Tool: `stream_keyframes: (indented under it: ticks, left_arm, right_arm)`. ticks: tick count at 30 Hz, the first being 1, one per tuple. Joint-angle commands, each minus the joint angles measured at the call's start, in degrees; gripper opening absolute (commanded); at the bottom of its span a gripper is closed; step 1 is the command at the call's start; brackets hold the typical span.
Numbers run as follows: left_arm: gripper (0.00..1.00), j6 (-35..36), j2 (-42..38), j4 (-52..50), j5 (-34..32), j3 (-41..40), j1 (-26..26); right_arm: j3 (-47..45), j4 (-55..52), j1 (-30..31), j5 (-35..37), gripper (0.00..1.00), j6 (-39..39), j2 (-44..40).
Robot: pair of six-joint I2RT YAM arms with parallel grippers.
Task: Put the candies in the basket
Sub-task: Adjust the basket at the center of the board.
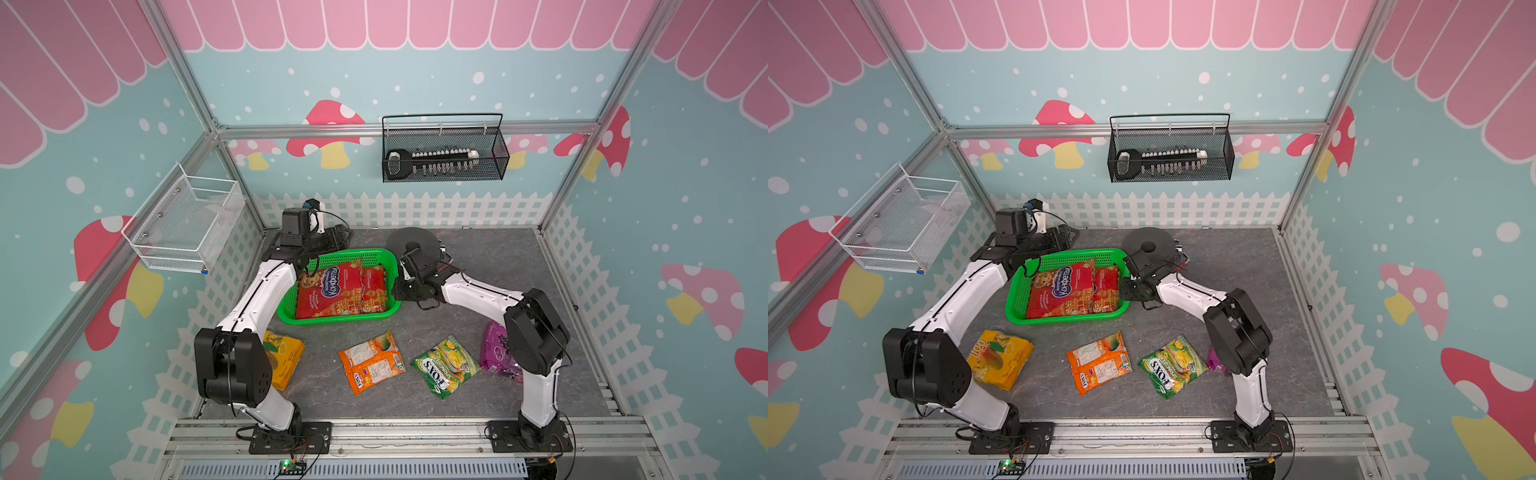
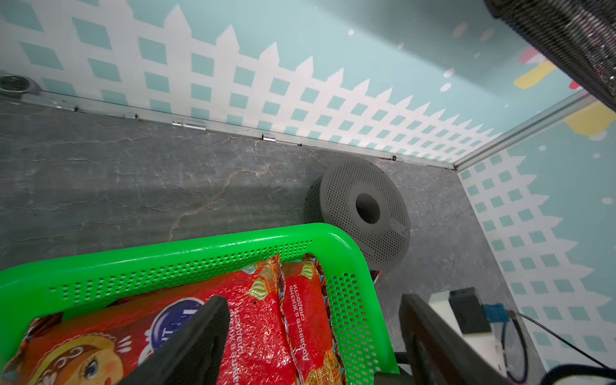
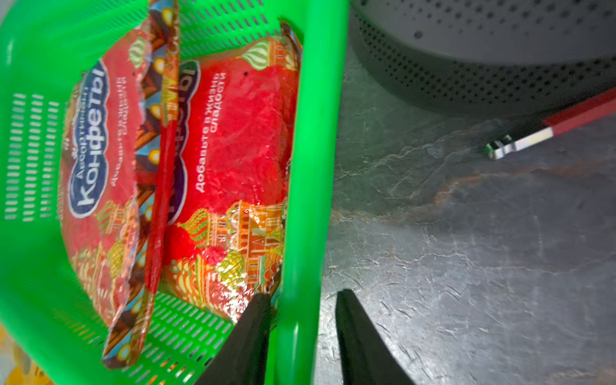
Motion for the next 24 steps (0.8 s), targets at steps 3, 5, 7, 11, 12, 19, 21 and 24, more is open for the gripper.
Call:
stream_keyframes:
  ticks: [3, 5, 7, 11, 12, 19, 21, 24]
  left_arm:
    - [0.86, -1.27, -4.10, 1.22, -6.52, -5.44, 0.17]
    - [0.86, -0.94, -5.64, 1.93, -7.33, -7.14, 0.16]
    - [0.87, -0.58, -7.09, 2.98, -7.88, -8.88, 0.19]
    - [0.88, 0.11, -8.60, 4.49, -7.64, -11.35, 0.17]
    - [0.88, 0.45, -8.67, 4.70, -7.13, -11.84, 0.07]
    - [0.89, 6.30, -8.28, 6.46, -5.92, -13.61, -4.70]
    - [0.89, 7.09, -7.91, 7.52, -5.95, -14.11, -6.05]
    - [0.89, 7.63, -6.89, 8.90, -5.42, -14.60, -7.87]
  right_arm:
    - [-7.02, 7.36, 0.31, -2.19, 0.46, -11.74, -9.20]
    - [-10.20, 8.88, 0.44, -3.48, 0.48, -17.37, -12.38]
    - [-13.74, 9.29, 0.51, -3.56, 0.49, -21.80, -15.60]
    - [-20.14, 8.01, 0.52, -0.66, 0.55, -24.84, -21.34]
    - [-21.80, 7.41, 0.53, 0.42, 0.57, -24.69, -22.70]
    - [-27.36, -6.64, 0.44, 16.70, 0.77, -11.50, -26.84]
    - [-27.84, -11.70, 0.23, 22.39, 0.81, -4.93, -26.94]
    - [-28.12, -17.62, -0.96, 25.35, 0.81, 3.15, -27.51]
